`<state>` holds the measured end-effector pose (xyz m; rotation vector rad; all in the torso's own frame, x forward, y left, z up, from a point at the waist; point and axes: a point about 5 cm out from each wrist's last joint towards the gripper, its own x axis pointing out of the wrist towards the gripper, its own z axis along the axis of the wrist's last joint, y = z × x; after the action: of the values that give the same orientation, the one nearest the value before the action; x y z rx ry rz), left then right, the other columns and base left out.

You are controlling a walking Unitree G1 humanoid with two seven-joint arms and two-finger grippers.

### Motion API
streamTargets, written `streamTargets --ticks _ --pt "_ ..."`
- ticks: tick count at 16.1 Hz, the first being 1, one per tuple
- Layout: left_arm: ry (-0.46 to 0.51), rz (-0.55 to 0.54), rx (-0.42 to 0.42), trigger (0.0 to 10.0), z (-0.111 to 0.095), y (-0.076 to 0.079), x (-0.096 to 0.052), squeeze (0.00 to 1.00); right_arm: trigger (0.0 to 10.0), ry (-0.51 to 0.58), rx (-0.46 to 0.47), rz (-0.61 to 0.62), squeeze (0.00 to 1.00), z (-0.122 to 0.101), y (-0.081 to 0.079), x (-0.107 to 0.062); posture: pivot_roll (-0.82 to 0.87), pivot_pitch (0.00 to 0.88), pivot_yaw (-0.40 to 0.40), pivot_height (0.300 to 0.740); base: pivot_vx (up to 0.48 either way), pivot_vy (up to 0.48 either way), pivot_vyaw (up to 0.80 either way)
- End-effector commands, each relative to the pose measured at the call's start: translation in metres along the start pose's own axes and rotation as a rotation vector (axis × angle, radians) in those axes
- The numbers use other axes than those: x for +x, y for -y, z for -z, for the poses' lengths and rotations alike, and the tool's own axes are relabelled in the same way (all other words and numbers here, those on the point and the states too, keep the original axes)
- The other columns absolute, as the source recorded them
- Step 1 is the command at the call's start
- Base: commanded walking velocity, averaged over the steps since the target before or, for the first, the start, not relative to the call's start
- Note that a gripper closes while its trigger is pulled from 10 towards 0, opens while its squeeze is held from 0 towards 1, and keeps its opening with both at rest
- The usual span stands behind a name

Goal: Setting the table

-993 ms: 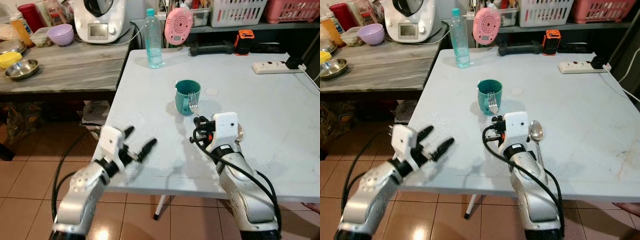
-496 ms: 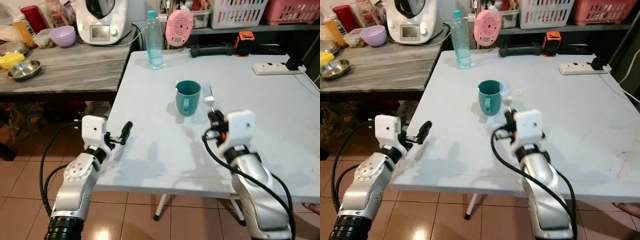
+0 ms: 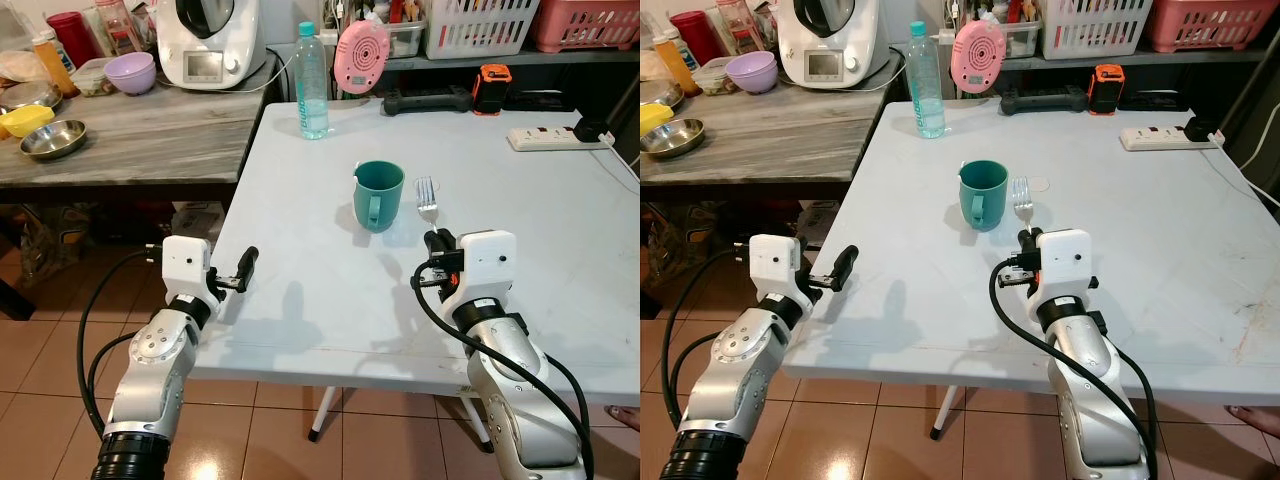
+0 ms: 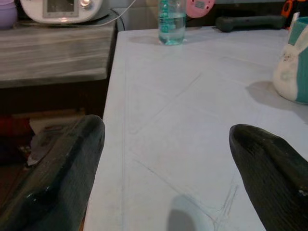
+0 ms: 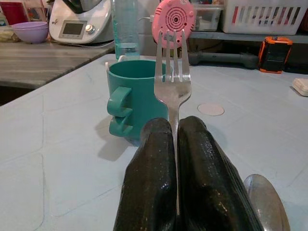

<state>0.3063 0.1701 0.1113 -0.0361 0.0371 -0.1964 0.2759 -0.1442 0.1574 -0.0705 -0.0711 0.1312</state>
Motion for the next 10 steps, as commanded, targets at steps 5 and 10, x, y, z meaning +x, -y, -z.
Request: streamTargets --ticks 5,10 --pt "-0.013 -0.010 0.001 10.0 -0.0006 -0.0079 0.0021 0.00 10.0 0.013 0.016 0.024 0.00 -0.0006 0.0015 0.0024 -0.06 0.027 0.105 0.740 0.000 0.000 0.00" --pt "-0.026 -0.015 0.001 10.0 0.0031 -0.0086 0.0006 0.00 10.0 0.012 0.011 0.021 0.00 -0.0006 0.0013 0.0034 -0.06 0.032 0.100 0.740 0.000 0.218 0.00"
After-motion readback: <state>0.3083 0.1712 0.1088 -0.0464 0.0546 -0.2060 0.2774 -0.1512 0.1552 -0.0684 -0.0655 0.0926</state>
